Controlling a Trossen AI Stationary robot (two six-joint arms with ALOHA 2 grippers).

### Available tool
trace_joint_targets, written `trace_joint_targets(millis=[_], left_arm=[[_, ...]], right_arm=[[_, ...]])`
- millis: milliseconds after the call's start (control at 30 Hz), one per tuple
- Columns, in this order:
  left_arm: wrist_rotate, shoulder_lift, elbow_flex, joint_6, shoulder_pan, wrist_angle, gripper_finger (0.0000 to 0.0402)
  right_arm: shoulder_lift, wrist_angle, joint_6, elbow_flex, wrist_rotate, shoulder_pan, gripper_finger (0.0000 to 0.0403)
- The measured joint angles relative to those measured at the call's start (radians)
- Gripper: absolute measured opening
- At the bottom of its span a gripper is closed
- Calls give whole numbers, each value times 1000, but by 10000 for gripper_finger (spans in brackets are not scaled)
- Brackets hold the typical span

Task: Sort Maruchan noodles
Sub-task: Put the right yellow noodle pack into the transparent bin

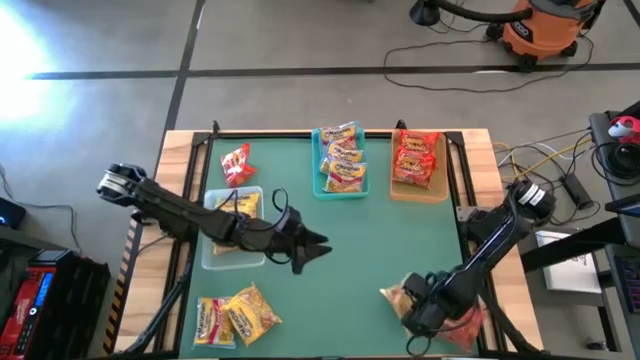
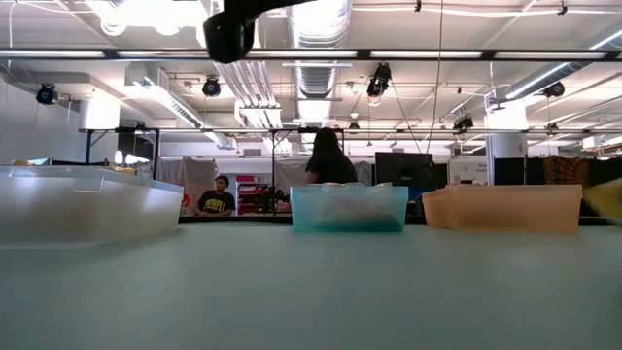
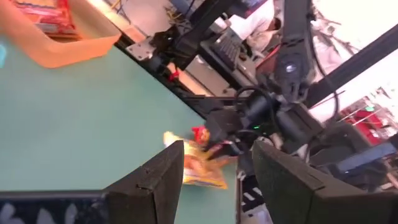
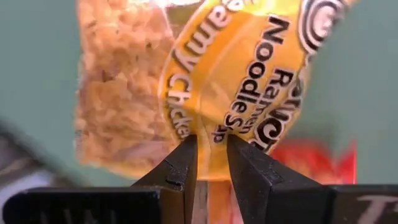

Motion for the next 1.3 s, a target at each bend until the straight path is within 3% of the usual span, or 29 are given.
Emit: trace_joint_targets(millis=[167, 333, 400, 467, 633, 767, 933, 1167, 1300], left_arm=[[3, 13, 0, -2, -11, 31, 174], [3, 13, 0, 1, -20, 32, 174], [3, 13, 0, 1, -22, 32, 174], [3, 12, 0, 3, -24, 21, 174], [2, 12, 0, 3, -24, -13, 174], [2, 12, 0, 10, -24, -42, 174], [1, 12, 0, 32, -24, -64, 174], [1, 10, 0, 85, -23, -119, 174], [1, 10, 0, 91, -20, -166, 174]], right_arm=[[11, -6, -155, -3, 302, -51, 79], [19, 11, -409, -3, 649, -125, 79], [22, 13, -466, -3, 739, -159, 79], [21, 11, -415, 16, 712, -201, 79], [11, 120, -68, 57, 362, -254, 79], [34, 284, 7, 57, 372, -218, 79], [80, 270, 144, 55, 445, -213, 79], [150, 377, 147, 68, 309, -187, 79], [180, 321, 139, 70, 276, -176, 79]])
